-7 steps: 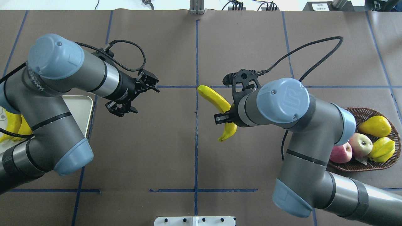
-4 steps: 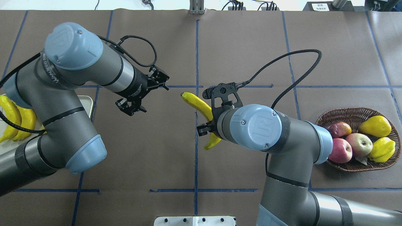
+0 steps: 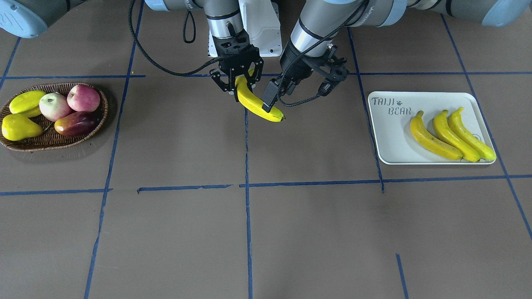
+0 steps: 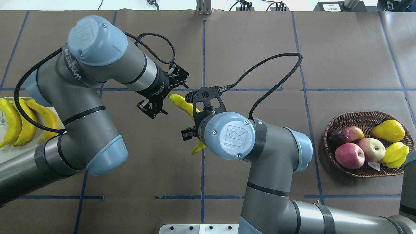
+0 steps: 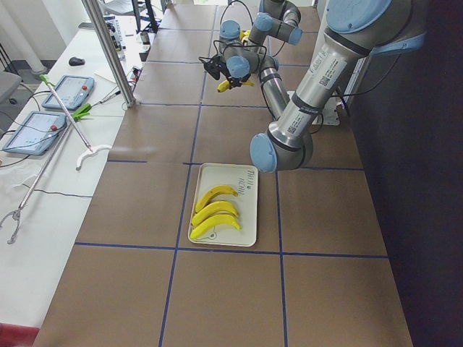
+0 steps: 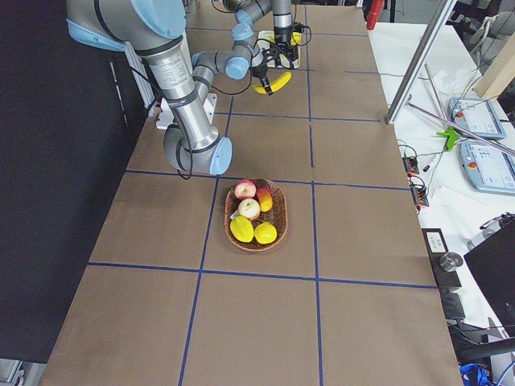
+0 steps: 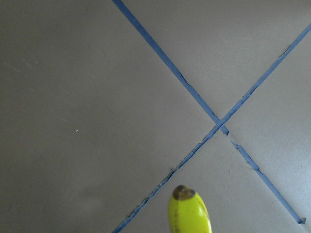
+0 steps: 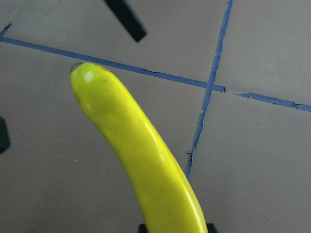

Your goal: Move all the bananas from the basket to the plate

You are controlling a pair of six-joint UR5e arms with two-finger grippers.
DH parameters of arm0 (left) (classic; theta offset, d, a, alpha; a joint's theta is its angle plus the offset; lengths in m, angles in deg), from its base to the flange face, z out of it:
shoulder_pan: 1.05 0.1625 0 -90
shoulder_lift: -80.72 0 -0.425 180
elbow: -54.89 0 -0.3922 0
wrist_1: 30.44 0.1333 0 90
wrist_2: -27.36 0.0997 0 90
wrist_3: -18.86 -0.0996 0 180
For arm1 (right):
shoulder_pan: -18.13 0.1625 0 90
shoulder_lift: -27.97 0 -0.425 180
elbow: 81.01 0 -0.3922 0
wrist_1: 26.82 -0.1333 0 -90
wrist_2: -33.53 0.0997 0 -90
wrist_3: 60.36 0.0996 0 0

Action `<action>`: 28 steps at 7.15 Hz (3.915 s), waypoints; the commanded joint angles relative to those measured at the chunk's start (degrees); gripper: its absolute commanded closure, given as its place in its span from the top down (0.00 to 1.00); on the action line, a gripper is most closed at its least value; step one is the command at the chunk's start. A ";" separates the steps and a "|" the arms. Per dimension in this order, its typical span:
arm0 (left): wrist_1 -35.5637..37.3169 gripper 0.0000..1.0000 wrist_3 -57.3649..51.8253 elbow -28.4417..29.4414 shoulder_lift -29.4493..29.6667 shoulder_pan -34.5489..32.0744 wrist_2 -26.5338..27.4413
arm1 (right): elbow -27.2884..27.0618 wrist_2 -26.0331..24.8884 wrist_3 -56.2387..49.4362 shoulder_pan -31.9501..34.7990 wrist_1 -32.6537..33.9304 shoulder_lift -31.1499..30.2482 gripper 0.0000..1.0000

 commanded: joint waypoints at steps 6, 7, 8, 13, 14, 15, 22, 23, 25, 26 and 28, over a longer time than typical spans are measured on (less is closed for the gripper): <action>-0.17 0.93 0.37 3.08 0.22 1.52 0.17 | -0.43 -1.00 0.51 -0.68 -0.76 0.74 0.03; 0.01 0.83 0.46 3.08 0.05 1.79 0.52 | -0.43 -1.00 0.51 -0.68 -0.76 0.74 0.03; 0.01 0.61 0.46 3.08 -0.04 1.79 0.53 | -0.43 -1.00 0.51 -0.68 -0.76 0.74 0.03; -0.08 0.39 0.37 2.99 -0.04 1.79 0.35 | -0.43 -1.00 0.51 -0.85 -0.76 0.74 0.05; -0.08 0.19 0.37 2.99 -0.04 1.79 0.35 | -0.43 -0.91 0.25 -0.85 -0.85 0.74 0.24; -0.08 0.01 0.37 3.08 -0.13 1.79 0.35 | -0.34 -1.09 0.51 -1.20 -1.55 0.65 0.93; -0.17 0.00 0.46 4.75 -1.00 1.79 0.61 | -6.91 1.79 -0.01 -1.03 -0.76 -1.62 0.99; -0.17 0.00 0.20 4.66 -2.22 1.70 0.70 | -9.63 3.90 -0.36 -0.16 -0.67 -3.64 0.99; -0.34 0.00 -0.50 2.22 -6.69 0.39 0.70 | -12.29 11.97 -0.54 4.75 0.37 -7.50 0.99; -0.43 0.00 -0.59 -0.32 -9.59 -0.84 0.62 | -12.64 14.88 -0.80 7.12 1.43 -8.39 0.99; -0.87 0.00 -3.03 -3.49 -15.83 -4.17 0.53 | -13.35 26.28 -4.21 15.36 1.52 -14.08 0.99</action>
